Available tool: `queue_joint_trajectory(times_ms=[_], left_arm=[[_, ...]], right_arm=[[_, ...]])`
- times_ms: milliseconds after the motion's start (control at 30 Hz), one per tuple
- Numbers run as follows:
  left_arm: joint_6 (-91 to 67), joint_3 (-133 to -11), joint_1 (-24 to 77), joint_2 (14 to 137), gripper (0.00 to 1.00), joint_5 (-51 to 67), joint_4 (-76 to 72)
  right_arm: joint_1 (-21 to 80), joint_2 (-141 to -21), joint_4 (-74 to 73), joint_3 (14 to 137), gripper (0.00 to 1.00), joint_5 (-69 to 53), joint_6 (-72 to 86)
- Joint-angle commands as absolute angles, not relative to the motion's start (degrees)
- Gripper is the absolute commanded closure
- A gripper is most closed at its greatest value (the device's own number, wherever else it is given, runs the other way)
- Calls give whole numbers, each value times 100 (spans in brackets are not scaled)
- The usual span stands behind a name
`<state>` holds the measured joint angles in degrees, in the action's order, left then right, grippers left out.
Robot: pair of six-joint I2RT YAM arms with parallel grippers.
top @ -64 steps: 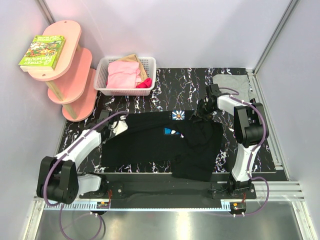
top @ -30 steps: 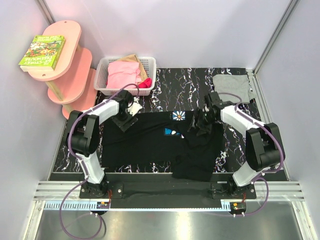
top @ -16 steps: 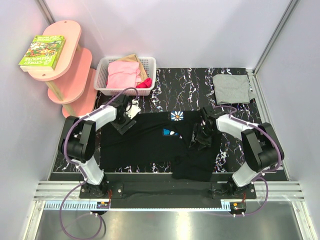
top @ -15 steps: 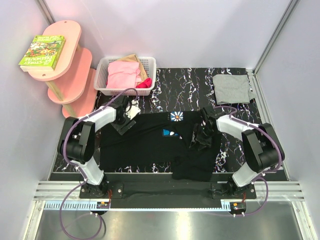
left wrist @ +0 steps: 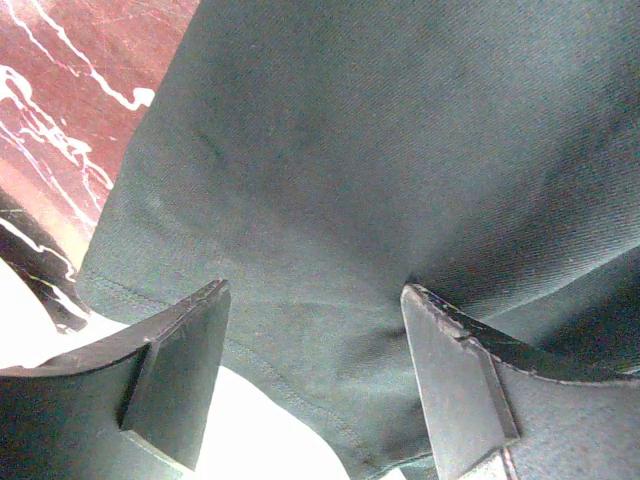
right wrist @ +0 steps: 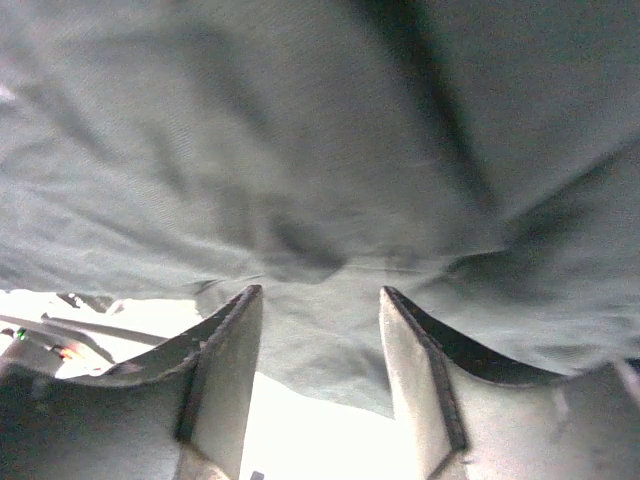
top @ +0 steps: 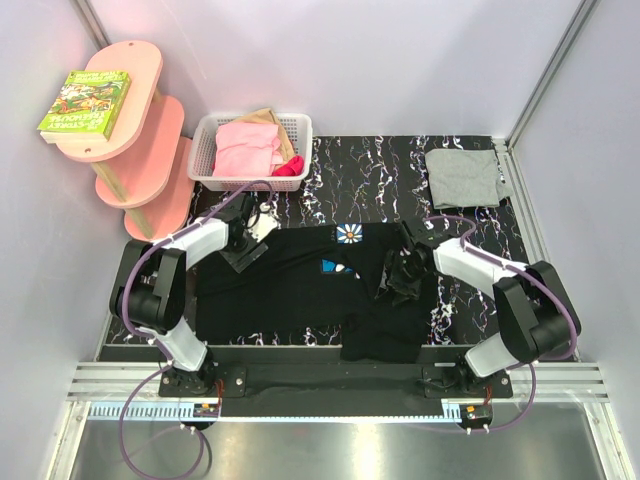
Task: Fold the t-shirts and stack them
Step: Fold the flattened tshirt in 1/3 of the way
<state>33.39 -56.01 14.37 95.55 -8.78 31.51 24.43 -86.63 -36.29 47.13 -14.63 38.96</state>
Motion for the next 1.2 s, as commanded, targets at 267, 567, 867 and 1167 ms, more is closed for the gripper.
queue_joint_trajectory(times_ms=[267, 567, 867, 1167], left_arm=[[3366, -5423, 1362, 9492, 27, -852, 3190], [3384, -5326, 1362, 9413, 27, -835, 3182], [3357, -5326, 1371, 9334, 27, -756, 3225], [3349, -5265, 1362, 9273, 27, -765, 3243]], right_arm=[[3067, -8684, -3032, 4957, 53, -1310, 4685], [3076, -8701, -3085, 4939, 67, -1064, 4579], [3120, -8824, -3076, 4851, 42, -844, 4597], [3111, -9061, -2988, 5062, 64, -536, 4491]])
